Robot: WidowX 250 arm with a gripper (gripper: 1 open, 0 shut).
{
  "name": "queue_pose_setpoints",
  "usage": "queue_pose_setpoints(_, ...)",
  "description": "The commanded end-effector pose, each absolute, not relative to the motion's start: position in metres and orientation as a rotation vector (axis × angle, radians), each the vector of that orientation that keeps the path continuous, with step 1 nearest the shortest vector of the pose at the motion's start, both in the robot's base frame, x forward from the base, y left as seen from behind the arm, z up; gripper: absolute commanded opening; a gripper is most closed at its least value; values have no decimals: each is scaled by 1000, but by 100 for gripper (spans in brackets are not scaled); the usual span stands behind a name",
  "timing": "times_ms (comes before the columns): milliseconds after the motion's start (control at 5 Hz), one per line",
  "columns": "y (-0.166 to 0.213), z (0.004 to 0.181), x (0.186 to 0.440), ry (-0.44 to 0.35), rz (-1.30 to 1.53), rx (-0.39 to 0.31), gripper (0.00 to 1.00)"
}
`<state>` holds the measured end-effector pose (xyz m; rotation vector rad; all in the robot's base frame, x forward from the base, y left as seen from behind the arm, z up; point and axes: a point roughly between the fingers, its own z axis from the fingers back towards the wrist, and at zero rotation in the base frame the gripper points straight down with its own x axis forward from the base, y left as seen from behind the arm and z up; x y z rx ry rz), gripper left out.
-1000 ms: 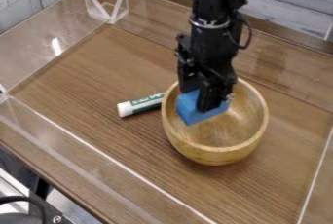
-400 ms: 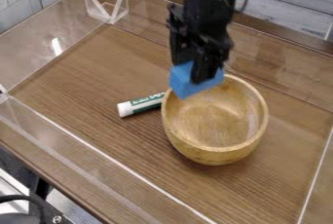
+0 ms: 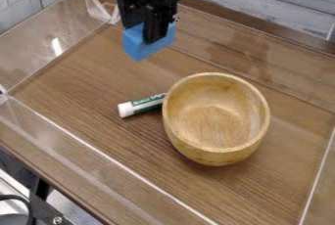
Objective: Remove the blue block from inside the brown bowl and put it on the table
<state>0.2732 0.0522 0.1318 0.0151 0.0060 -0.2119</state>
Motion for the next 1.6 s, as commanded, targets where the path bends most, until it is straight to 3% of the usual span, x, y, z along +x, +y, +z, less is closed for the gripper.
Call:
queue_pose_setpoints(0, 61, 152, 264, -67, -182, 44, 0)
queue_pose_setpoints(600, 83, 140, 230, -37, -110, 53, 0)
queue_pose_setpoints(1400, 110, 98, 216, 2, -38, 71, 0)
